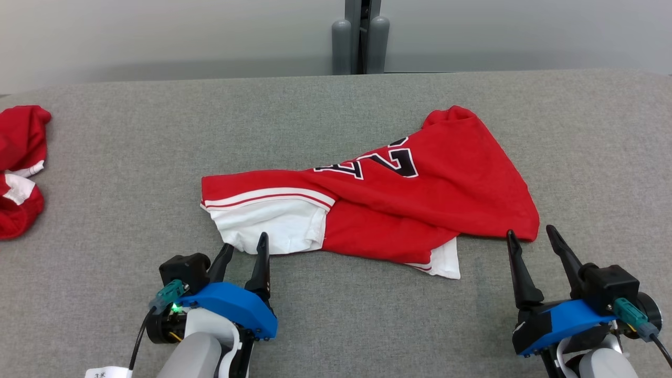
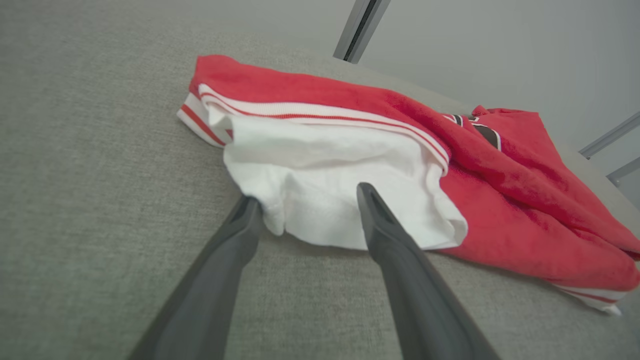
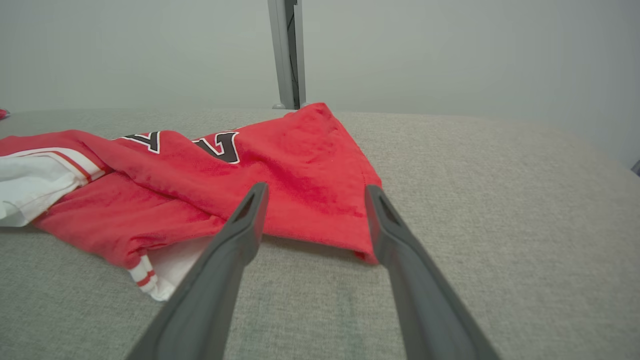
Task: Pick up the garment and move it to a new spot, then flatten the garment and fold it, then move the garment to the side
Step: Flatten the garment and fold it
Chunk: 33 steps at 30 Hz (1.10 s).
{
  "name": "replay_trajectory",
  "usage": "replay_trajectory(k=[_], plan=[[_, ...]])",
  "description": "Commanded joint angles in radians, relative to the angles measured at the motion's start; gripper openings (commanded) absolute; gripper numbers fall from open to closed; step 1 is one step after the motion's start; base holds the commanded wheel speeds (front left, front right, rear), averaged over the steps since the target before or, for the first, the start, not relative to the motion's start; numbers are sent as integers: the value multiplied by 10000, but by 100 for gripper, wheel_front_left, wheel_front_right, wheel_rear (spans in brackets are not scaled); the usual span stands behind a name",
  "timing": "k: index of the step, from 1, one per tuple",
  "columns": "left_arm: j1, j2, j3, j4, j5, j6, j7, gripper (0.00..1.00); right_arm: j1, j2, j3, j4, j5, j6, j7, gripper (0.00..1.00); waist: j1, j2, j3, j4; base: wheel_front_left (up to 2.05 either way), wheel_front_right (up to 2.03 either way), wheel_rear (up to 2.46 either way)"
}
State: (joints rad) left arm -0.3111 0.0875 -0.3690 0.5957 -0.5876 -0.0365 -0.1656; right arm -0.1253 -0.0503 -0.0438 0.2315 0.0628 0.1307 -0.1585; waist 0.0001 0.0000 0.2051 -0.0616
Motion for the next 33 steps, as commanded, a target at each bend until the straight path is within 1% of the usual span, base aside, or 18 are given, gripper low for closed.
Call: replay_trajectory(k=[1,3,5,7,10,12,13,14,15,19,24,26,29,33], plan=[[-88,-12,-21,-102,82,52,-70,100,-103,-3,-7,14,37,1,-38,100,-1,0,4,-1,0,0,0],[23,-45,-6,-233,-8,90,-127,100,-80,-3,-21,33,38,1,-44,100,-1,0,18,2,0,0,0],[62,-61,30,-351,-76,113,-173,82,-77,-3,-16,50,28,1,-41,100,-1,0,30,-1,0,0,0],[21,-34,70,-374,-67,179,-224,48,-108,-3,6,68,20,-1,-36,100,-1,0,45,-19,0,0,0],[-48,-77,229,-283,-319,171,-235,40,-168,-2,31,89,38,1,-55,100,-1,0,63,-42,0,0,0],[-178,-66,256,-150,-341,194,-277,30,-173,-2,47,115,47,1,-63,100,-1,0,68,-61,0,0,0],[-238,-57,259,-81,-336,206,-320,19,-167,-2,48,135,49,1,-70,100,-1,0,67,-74,0,0,0],[-275,-55,267,-9,-340,207,-328,3,-170,-2,39,156,55,-1,-82,100,-1,0,64,-85,0,0,0],[-301,-56,274,45,-347,204,-364,0,-181,-2,1,173,72,-1,-94,100,-1,0,63,-93,0,0,0],[-296,-43,259,118,-353,104,-522,0,-176,-2,-309,352,45,1,23,100,-1,0,31,-53,0,0,0],[-32,96,305,-254,-193,110,-767,0,-541,1,-1101,1033,-15,1,380,100,-1,0,3,103,0,0,0],[98,149,334,-509,-173,104,-840,0,-857,-8,-1512,1457,-10,-1,546,100,-1,0,10,202,0,0,0],[303,213,370,-923,-123,161,-865,0,-1346,-4,-2027,2290,-351,1,833,100,-1,0,13,350,0,0,0],[536,262,298,-1402,-101,217,-850,0,-2013,-5,-2323,3461,-673,1,1201,100,-1,0,30,568,0,0,0]])
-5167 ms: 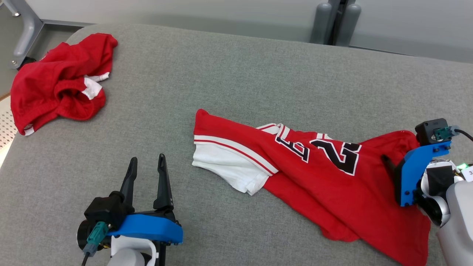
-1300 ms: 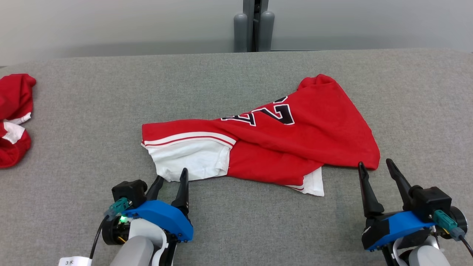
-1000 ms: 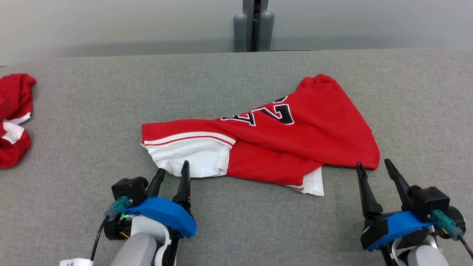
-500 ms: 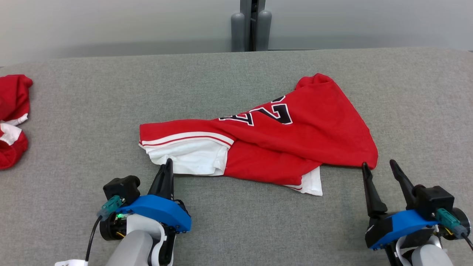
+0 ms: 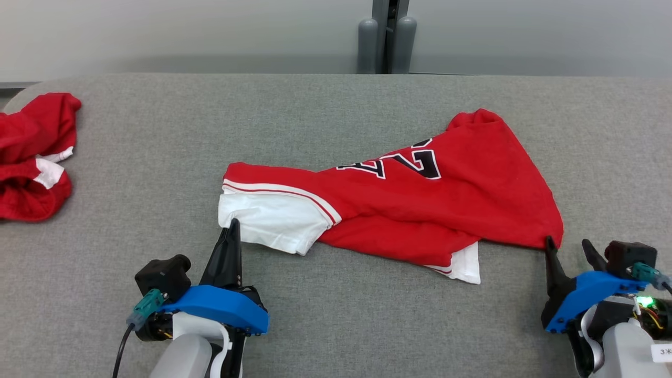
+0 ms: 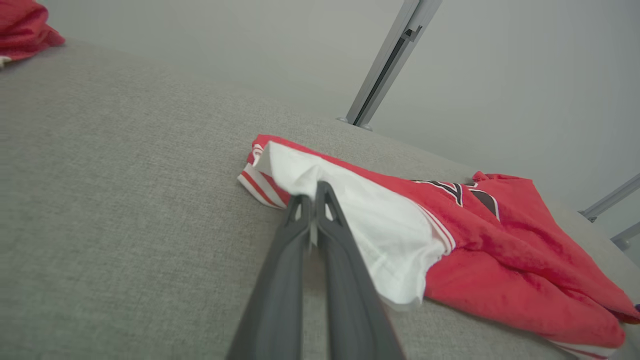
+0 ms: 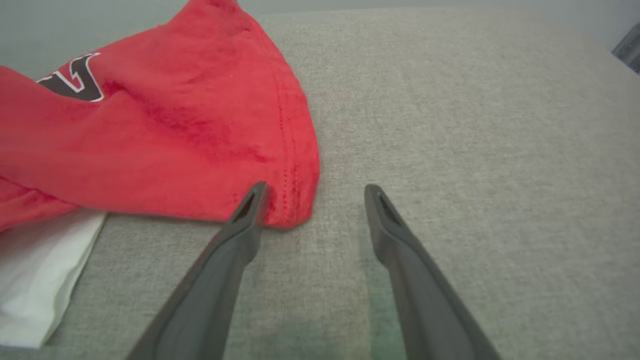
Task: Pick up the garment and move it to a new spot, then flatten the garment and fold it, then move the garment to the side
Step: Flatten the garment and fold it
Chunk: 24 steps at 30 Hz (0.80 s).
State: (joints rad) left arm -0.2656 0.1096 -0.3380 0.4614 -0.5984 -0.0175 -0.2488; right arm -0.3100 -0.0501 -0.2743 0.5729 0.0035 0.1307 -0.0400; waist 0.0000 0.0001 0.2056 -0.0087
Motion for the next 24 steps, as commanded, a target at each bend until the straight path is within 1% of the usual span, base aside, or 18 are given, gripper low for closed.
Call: replay_trajectory(k=[1,5,6,7,8,9,10,11,12,15,18,20,24], plan=[[115,46,-38,-160,15,53,13,0,-293,-9,-60,308,-172,1,30,100,0,-1,33,87,0,0,0],[218,87,-135,-503,76,132,92,0,-714,-10,-33,1203,-475,1,120,100,0,-1,32,226,0,0,0],[241,100,-140,-592,78,155,130,0,-789,-9,-13,1424,-578,1,205,89,0,-1,28,241,0,0,0],[277,118,-145,-671,82,178,154,0,-840,-4,7,1628,-636,1,284,67,0,-1,23,251,0,0,0],[315,136,-146,-739,86,197,174,0,-888,7,35,1814,-635,1,317,48,0,-1,17,259,0,0,0],[350,162,-154,-812,94,206,171,0,-956,10,55,1960,-617,1,325,40,0,-1,8,260,0,0,0],[367,188,-161,-897,103,228,182,0,-1032,11,99,2074,-564,1,273,27,0,-1,-1,255,0,0,0],[369,217,-164,-992,104,241,192,0,-1112,11,133,2152,-516,1,187,3,0,-1,-15,242,0,0,0],[360,243,-164,-1075,99,254,204,0,-1170,8,158,2186,-469,1,91,0,0,-1,-36,223,0,0,0],[362,346,-194,-1375,118,249,253,0,-1445,-6,296,2121,-131,1,-238,0,0,-1,-140,153,0,0,0],[228,457,-202,-1795,175,261,327,0,-1622,-9,505,1760,117,1,-519,0,0,-1,-316,52,0,0,0],[107,564,-165,-2180,162,243,410,0,-1661,-10,591,1295,65,1,-651,0,0,-1,-467,-20,0,0,0],[-166,942,-53,-3167,226,270,694,0,-1727,-9,860,-119,598,1,-588,0,0,-1,-853,-145,0,0,0]])
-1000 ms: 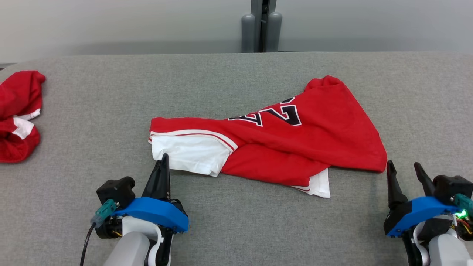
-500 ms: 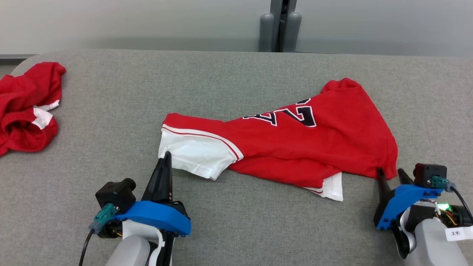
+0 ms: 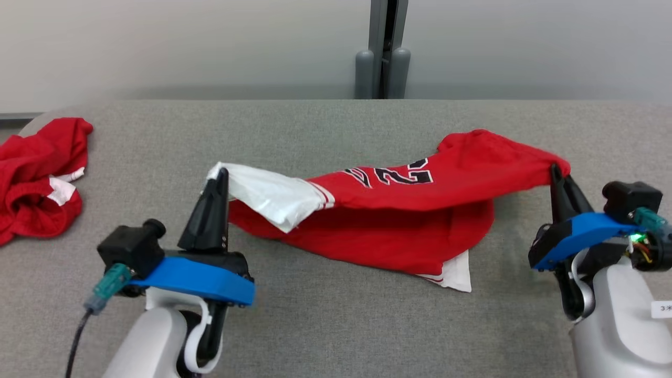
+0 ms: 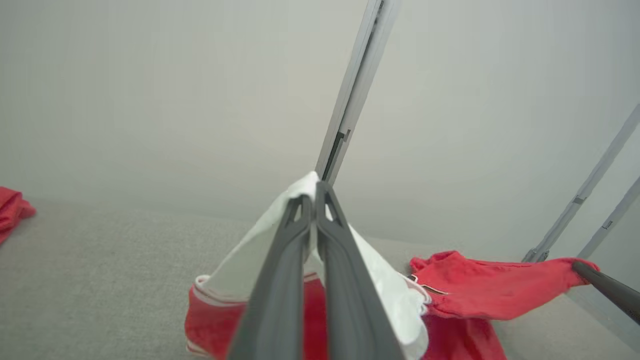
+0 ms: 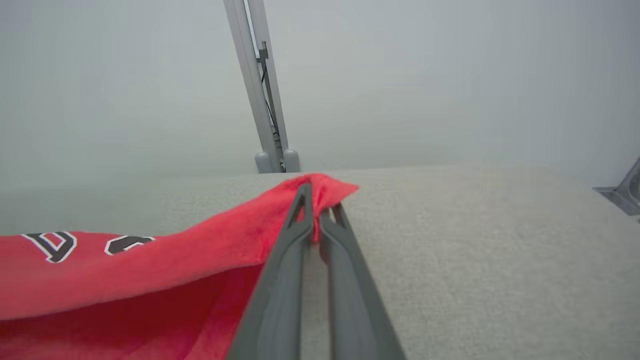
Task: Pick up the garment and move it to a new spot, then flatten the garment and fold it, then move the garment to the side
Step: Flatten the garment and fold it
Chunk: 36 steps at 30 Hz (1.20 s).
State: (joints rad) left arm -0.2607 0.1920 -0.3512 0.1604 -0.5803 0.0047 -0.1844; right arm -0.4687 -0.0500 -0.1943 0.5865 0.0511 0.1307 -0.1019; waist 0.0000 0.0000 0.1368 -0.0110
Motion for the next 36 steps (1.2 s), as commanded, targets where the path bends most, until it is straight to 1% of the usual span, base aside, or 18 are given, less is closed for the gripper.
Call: replay_trajectory(k=[1,6,8,10,13,15,16,20,22,24,27,31,33,36], plan=[[-315,227,113,-464,67,72,146,0,-118,-12,124,-706,254,1,136,0,0,0,-268,-153,0,0,0],[-889,926,429,-2420,291,236,760,0,214,-14,397,-3620,695,1,821,0,0,0,-823,-329,0,0,0],[-1146,1240,557,-3288,353,314,1158,0,397,-14,448,-4919,832,1,1258,0,0,0,-1013,-392,0,0,0],[-1450,1552,724,-4133,435,428,1612,0,526,-22,392,-6225,692,1,1683,0,0,0,-1156,-467,0,0,0],[-1952,2000,920,-5300,490,508,2345,0,686,-16,332,-7889,720,1,2332,0,0,0,-1298,-580,0,0,0],[-2358,2276,1059,-5936,455,544,2853,0,742,-37,289,-8807,682,1,2770,0,0,0,-1340,-663,0,0,0],[-2358,2276,1059,-5936,455,544,2853,0,742,-37,289,-8807,682,1,2770,0,0,0,-1340,-663,0,0,0],[-3271,2693,1349,-6691,233,545,3766,0,861,-154,199,-10079,621,1,3560,0,0,0,-1298,-806,0,0,0],[-3706,2827,1417,-6768,130,522,4126,0,886,-145,123,-10383,715,1,3908,0,0,0,-1183,-879,0,0,0],[-4121,2818,1477,-6628,-93,495,4391,0,853,-147,55,-10473,742,1,4147,0,0,0,-986,-936,0,0,0],[-4711,2849,1604,-6143,-351,441,4636,0,606,-145,161,-10124,840,1,4381,0,0,0,-579,-1033,0,0,0],[-5618,2923,1592,-5164,-416,253,4772,0,-230,-327,334,-9105,726,1,4368,0,0,0,186,-1179,0,0,0],[-6248,2889,1538,-4563,-380,129,4789,0,-998,-427,463,-8409,484,1,4165,0,0,0,613,-1283,0,0,0],[-7416,2778,1422,-3534,-218,-5,4751,0,-2479,-357,732,-7109,71,1,3829,0,0,0,1210,-1450,0,0,0]])
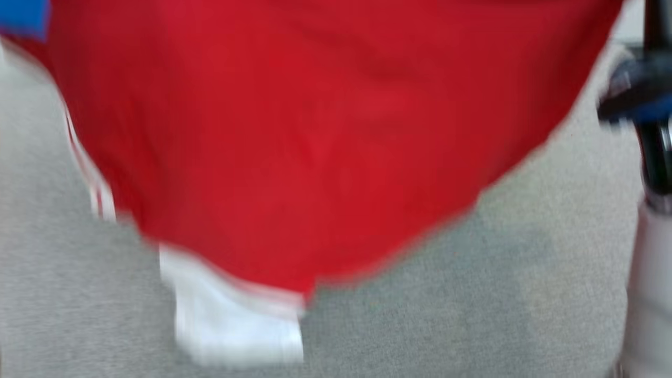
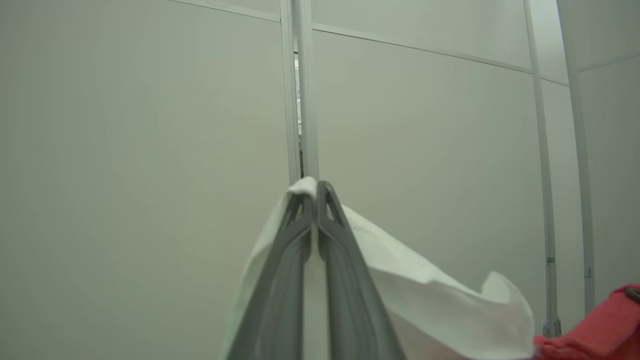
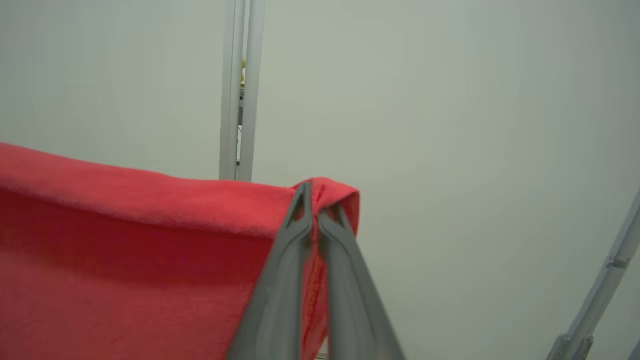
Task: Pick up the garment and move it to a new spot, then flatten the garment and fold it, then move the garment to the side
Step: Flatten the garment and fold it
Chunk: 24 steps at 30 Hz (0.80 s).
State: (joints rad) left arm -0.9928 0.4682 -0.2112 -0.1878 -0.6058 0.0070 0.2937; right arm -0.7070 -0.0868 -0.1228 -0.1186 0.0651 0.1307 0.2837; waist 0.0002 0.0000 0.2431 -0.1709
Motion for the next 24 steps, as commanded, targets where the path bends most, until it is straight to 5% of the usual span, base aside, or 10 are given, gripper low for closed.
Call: replay_trajectory(k=[1,12,24], plan=[[-516,-55,-47,346,123,-68,-76,0,-653,34,94,398,-254,1,-183,0,-2,0,337,111,0,0,0],[-3997,-1033,-891,4318,1347,-535,-1833,0,-5089,310,-264,5222,-2713,-1,-2174,0,-2,0,1722,493,0,0,0],[-1933,-1929,-1347,5840,778,-923,-3603,0,-5010,351,-678,8645,-3631,-1,-3884,0,-2,0,3140,1265,0,0,0]])
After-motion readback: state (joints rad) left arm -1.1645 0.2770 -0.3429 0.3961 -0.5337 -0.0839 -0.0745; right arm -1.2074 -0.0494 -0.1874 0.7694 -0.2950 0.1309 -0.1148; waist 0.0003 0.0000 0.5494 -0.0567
